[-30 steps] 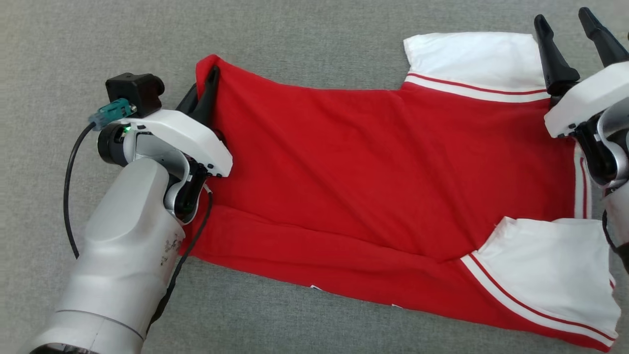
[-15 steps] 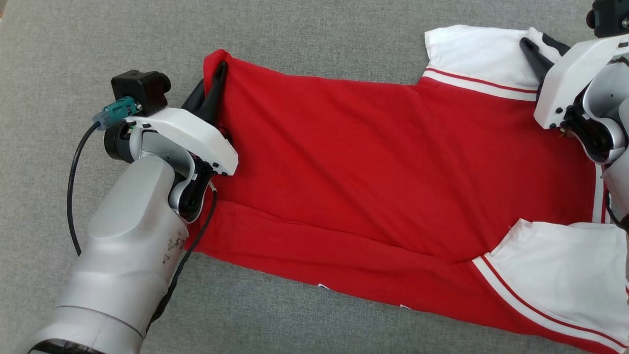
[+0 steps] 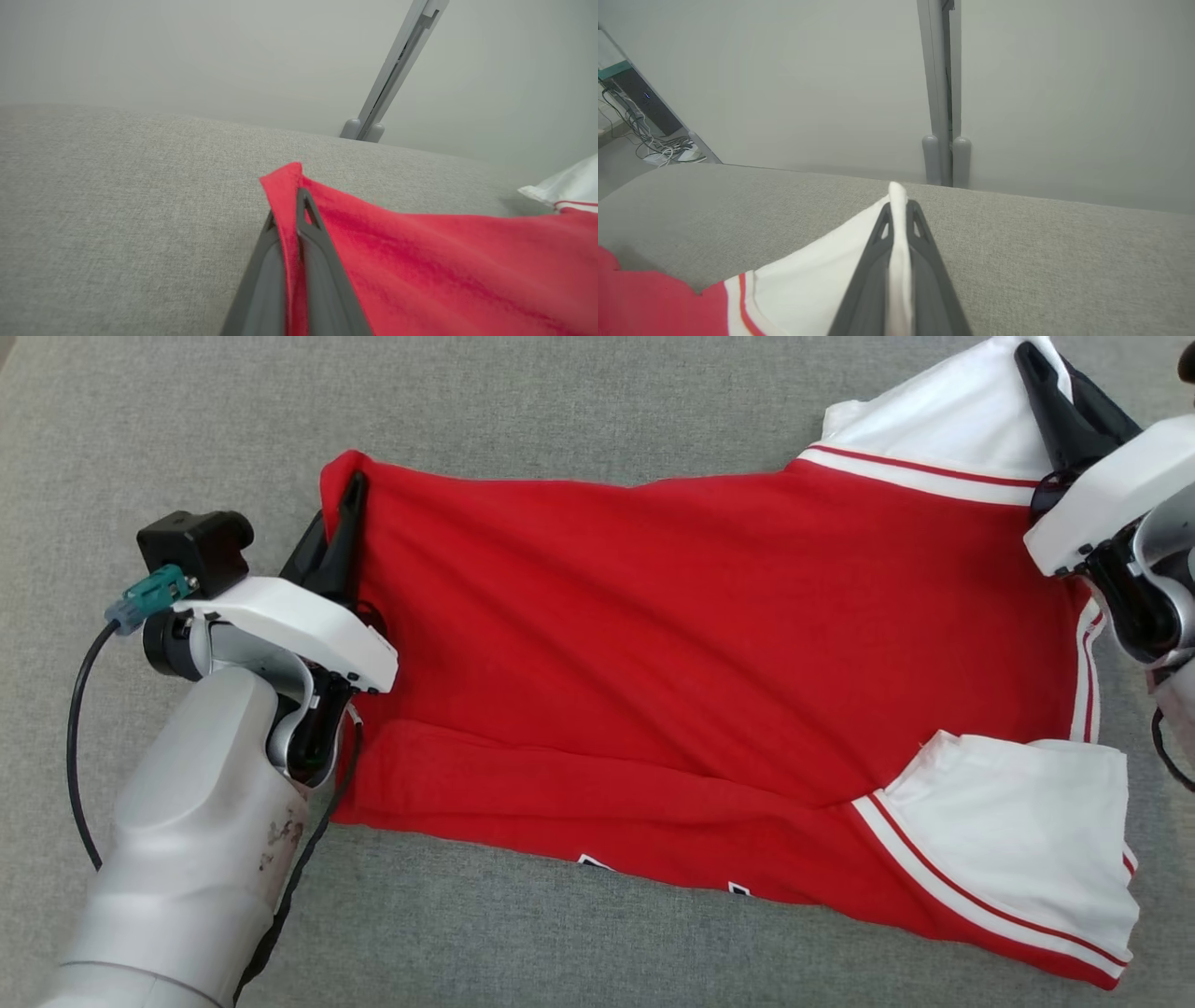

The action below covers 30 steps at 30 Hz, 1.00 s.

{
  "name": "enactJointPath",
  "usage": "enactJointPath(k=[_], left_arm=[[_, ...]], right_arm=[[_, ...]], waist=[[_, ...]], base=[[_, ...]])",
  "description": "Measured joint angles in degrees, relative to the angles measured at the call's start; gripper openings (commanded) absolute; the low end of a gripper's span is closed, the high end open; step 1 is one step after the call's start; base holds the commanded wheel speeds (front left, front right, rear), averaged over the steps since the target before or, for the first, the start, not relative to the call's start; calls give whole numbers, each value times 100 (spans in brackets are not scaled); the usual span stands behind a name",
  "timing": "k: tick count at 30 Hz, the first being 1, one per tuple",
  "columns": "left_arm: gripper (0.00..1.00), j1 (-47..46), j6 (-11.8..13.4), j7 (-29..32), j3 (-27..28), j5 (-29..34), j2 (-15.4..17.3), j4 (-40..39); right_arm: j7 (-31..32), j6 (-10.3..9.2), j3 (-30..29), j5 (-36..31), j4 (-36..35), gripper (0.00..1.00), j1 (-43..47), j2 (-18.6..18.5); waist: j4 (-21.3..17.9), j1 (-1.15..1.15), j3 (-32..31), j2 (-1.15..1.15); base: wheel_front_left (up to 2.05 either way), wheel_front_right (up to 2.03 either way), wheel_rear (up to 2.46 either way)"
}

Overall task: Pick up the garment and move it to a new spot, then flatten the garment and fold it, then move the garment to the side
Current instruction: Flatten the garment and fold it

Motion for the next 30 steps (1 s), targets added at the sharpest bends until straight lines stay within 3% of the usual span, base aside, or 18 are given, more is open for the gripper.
enactJointPath(k=[11, 18, 30], left_arm=[[0, 790, 51, 189, 198, -388, 323, -755], [0, 1454, 287, 413, 283, -515, 615, -1365], [0, 2582, 832, 828, 337, -601, 1160, -2594]], right_arm=[[-660, -1, -26, 628, -1631, 0, 1494, -350], [-1053, -1, -121, 669, -2541, 0, 2754, -413], [-1310, -1, -467, 327, -3150, 0, 4092, -280]], waist=[[-320, 0, -262, 0], [-549, 0, -359, 0], [-700, 0, -431, 0]], base=[[0, 0, 0], [0, 0, 0], [0, 0, 0]])
